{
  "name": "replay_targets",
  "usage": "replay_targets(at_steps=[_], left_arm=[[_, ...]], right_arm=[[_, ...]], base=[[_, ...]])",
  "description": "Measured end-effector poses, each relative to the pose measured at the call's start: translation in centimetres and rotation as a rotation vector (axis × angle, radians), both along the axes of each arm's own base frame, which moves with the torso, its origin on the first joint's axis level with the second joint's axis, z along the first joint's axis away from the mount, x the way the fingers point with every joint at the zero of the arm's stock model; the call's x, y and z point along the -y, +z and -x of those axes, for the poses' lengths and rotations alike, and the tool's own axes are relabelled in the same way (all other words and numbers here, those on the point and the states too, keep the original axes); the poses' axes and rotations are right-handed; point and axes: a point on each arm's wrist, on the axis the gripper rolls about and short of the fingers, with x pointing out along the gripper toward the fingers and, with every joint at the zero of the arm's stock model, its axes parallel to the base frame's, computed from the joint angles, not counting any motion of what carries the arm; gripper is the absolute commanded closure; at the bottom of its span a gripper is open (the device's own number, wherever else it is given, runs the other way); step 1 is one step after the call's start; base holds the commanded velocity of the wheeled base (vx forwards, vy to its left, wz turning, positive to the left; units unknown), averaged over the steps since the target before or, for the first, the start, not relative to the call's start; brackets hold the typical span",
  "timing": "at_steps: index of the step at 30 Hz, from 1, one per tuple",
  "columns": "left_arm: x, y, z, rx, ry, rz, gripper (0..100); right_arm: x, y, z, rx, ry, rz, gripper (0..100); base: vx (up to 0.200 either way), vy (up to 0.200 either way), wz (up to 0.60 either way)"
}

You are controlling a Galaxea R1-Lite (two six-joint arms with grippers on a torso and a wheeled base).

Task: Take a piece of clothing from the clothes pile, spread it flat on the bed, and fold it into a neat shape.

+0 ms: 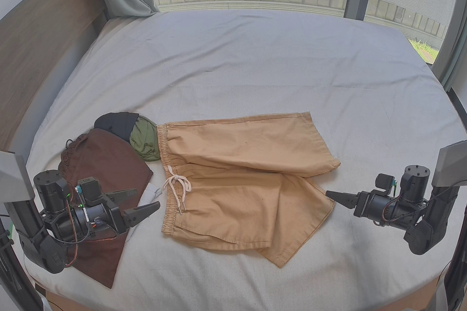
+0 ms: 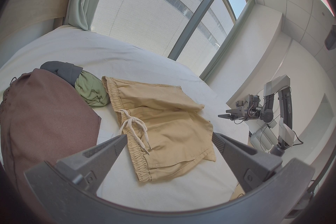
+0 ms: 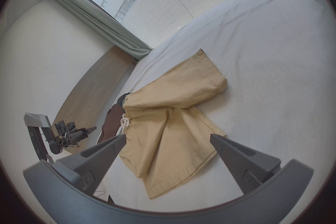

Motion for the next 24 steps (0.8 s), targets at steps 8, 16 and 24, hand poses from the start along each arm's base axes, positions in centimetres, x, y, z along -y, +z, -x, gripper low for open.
replay_targets(at_steps=[8, 16, 24], left_arm=[[0.2, 0.0, 0.1, -0.004, -0.008, 0.001, 0], [0.2, -0.1, 0.1, -0.004, -0.011, 0.001, 0], [0.4, -0.1, 0.3, -0.012, -0.020, 0.001, 0]], right_arm=[[0.7, -2.3, -0.3, -0.083, -0.030, 0.006, 0], [1.1, -4.1, -1.5, -0.145, -0.064, -0.031, 0], [0.8, -5.2, -2.5, -0.175, -0.078, -0.066, 0]], base=[[0.000, 0.000, 0.00], [0.000, 0.000, 0.00], [0.000, 0.000, 0.00]])
